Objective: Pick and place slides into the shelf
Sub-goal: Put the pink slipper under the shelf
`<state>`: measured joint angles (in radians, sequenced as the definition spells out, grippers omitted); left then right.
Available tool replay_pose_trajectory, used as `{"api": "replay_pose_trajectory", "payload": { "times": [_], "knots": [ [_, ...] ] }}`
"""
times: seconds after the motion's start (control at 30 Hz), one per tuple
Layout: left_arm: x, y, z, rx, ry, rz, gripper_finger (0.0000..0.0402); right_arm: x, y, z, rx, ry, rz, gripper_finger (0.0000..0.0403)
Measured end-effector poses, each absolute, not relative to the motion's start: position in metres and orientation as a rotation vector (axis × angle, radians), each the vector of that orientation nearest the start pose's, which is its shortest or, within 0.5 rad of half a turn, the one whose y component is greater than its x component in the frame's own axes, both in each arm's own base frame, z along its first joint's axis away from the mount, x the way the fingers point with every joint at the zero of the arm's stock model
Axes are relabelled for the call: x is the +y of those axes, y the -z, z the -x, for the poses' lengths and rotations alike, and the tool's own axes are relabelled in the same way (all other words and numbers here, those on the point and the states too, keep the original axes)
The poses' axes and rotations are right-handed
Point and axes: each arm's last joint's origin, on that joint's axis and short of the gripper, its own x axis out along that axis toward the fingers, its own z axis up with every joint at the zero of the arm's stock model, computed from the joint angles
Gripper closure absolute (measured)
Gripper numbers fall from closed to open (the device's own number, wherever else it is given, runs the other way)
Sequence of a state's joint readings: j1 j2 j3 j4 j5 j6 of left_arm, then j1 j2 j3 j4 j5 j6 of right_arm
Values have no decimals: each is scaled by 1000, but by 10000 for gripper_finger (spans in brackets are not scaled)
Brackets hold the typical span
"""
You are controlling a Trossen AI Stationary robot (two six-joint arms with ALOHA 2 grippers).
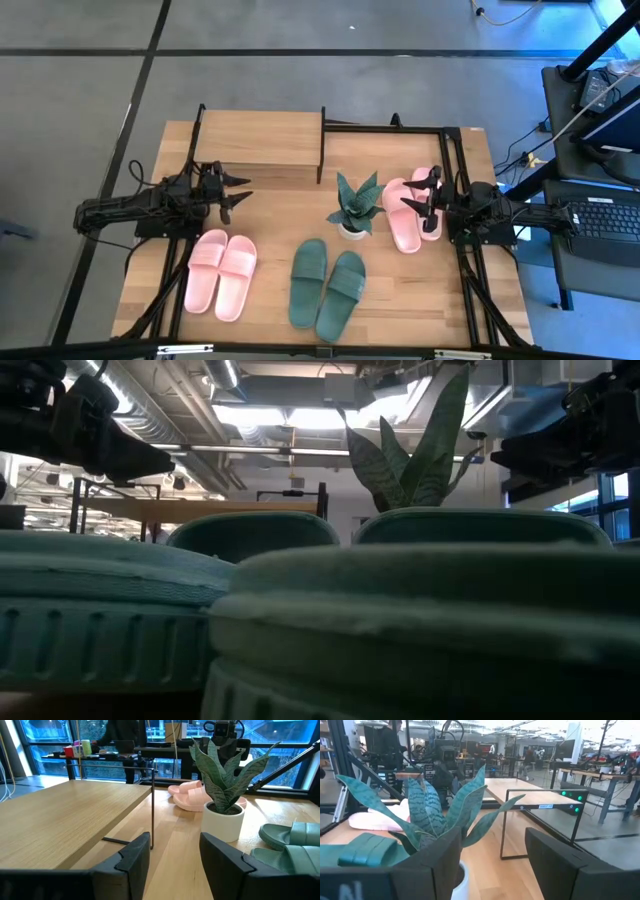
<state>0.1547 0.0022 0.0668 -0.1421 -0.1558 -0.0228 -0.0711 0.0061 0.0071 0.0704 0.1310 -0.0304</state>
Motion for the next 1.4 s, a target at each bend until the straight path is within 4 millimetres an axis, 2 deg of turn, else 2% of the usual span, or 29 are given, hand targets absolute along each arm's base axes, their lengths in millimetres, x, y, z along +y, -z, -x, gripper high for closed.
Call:
{"api": "replay_pose_trajectory", "payload": {
  "times": [0.3,0.47,0.6,0.73,0.9,1.0,1.2,1.4],
  "knots": [
    [17,-176,-92,28,-265,46,238,-11,-172,-97,-69,203,28,182],
    [9,-206,-89,-153,-58,-22,238,-11,-172,-97,-69,203,27,182],
    [4,-221,-93,-119,15,-74,238,-11,-172,-97,-68,206,28,182],
    [-5,-251,-99,-130,112,-148,238,-13,-172,-96,-68,269,23,182],
    [-21,-278,-119,22,247,-193,238,-14,-172,-96,-67,319,20,182],
    [-34,-289,-131,163,268,-208,239,-14,-172,-96,-67,320,20,182],
    [-54,-297,-144,584,69,-230,256,-14,-172,-96,-71,319,-2,182],
    [-78,-301,-148,796,-1,-114,282,-14,-172,-96,-71,319,-2,182]
  ]
}}
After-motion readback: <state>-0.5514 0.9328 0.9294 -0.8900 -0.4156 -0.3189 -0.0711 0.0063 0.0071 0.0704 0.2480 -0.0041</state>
